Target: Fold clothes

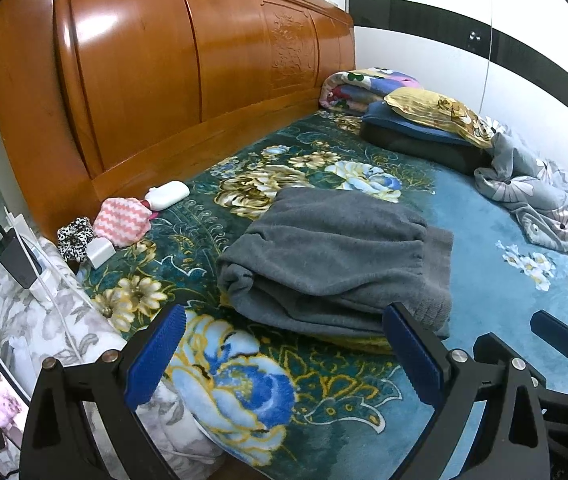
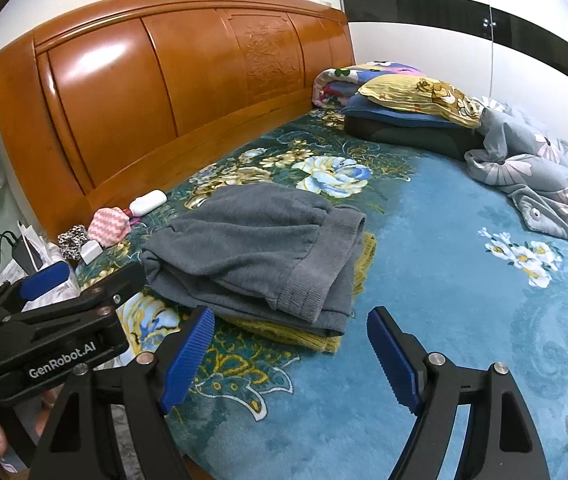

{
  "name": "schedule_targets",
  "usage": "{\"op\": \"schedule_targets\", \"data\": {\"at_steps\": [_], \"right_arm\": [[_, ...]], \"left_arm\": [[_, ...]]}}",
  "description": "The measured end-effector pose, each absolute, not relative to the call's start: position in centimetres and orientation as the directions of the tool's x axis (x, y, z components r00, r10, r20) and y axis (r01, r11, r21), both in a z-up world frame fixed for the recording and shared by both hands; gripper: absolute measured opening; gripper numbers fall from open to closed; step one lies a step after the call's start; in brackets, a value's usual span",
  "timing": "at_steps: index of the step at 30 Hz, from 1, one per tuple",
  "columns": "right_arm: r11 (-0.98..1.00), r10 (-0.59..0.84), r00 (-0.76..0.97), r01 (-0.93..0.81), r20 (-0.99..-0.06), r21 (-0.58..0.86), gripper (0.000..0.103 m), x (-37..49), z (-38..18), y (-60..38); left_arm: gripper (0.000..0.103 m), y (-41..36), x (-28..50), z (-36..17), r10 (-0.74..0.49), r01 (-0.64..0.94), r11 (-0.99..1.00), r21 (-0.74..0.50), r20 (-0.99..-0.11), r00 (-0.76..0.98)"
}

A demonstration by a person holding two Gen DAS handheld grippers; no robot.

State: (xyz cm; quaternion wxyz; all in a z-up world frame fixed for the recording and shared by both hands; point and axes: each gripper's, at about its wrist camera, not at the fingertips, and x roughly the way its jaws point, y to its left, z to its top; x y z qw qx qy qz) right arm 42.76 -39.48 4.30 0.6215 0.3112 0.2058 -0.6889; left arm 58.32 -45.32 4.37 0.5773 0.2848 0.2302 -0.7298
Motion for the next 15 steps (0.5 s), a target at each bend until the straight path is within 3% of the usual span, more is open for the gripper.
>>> {"op": "schedule_targets", "data": {"at_steps": [15], "right_arm": [[-0.169,-0.702,-0.049,0.981,-0.711,0.099,0.082,42.5,3.1,-39.6]], "left_arm": [[0.099,-45.9,58.1,2.8,-0.674,0.973,-0.229,-0.010,-0.719,-0.166]]}}
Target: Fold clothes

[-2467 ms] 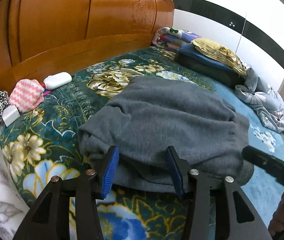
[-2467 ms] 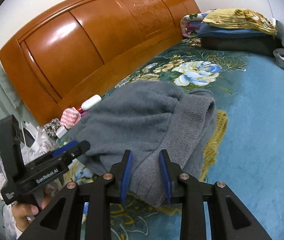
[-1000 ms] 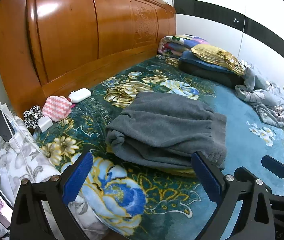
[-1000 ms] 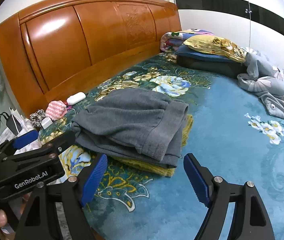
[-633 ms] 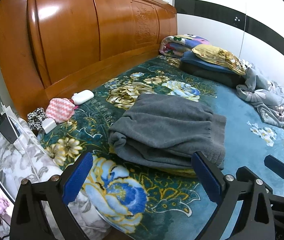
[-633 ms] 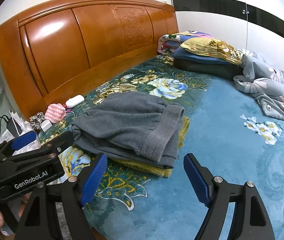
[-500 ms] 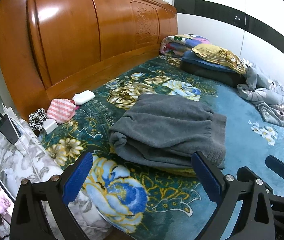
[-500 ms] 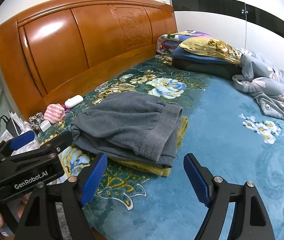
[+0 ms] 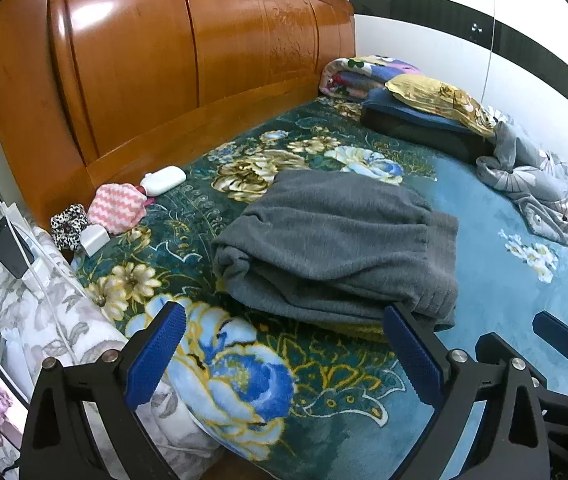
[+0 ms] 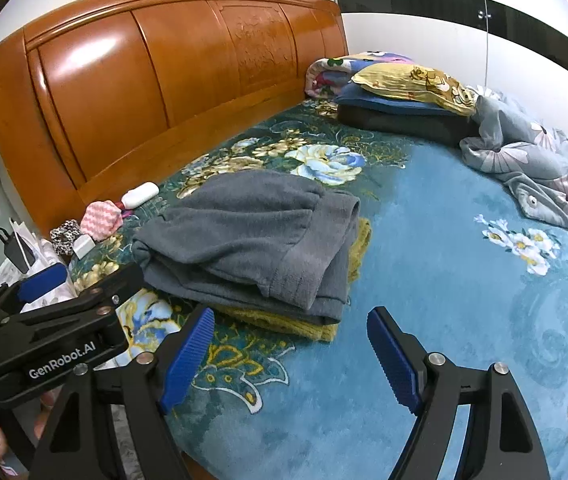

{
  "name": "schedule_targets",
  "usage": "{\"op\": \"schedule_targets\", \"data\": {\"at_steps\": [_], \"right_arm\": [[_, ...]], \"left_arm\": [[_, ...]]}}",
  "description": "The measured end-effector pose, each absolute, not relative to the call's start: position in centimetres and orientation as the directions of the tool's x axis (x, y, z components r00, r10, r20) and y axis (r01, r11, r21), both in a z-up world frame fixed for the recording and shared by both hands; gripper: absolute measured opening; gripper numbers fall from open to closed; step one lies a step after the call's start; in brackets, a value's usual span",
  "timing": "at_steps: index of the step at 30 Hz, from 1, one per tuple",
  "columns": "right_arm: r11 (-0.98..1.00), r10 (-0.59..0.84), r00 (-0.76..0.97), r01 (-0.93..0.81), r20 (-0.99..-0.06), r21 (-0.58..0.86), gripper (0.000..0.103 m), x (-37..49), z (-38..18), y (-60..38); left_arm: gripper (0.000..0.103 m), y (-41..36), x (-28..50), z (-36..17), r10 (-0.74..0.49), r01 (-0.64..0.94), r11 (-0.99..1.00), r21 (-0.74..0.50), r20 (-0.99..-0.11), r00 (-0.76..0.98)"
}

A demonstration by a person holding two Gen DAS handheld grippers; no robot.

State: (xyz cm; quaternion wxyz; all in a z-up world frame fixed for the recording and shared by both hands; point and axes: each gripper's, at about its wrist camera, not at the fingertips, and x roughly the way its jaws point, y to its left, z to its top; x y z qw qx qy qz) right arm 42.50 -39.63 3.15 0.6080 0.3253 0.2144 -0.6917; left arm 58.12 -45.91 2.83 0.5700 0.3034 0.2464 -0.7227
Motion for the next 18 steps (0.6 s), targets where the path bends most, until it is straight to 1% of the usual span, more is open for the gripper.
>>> {"op": "schedule_targets", "data": {"at_steps": [8,18], "right_arm": [[-0.181,-0.680,-0.053,0.979,-0.731,0.097,0.082,42.3,2.0,-40.1],[-0.185,-0.672,-0.048,0.977,-0.739,0.105,0.082,42.3,1.5,-40.1]], "left_arm": [[0.099,-46.4,57.9,1.7,-0.654,0.972,-0.236,-0.012,-0.738,-0.168],[0.099,-46.3,57.8,1.5,-0.660,0.973,-0.232,0.000,-0.734,-0.157]]}}
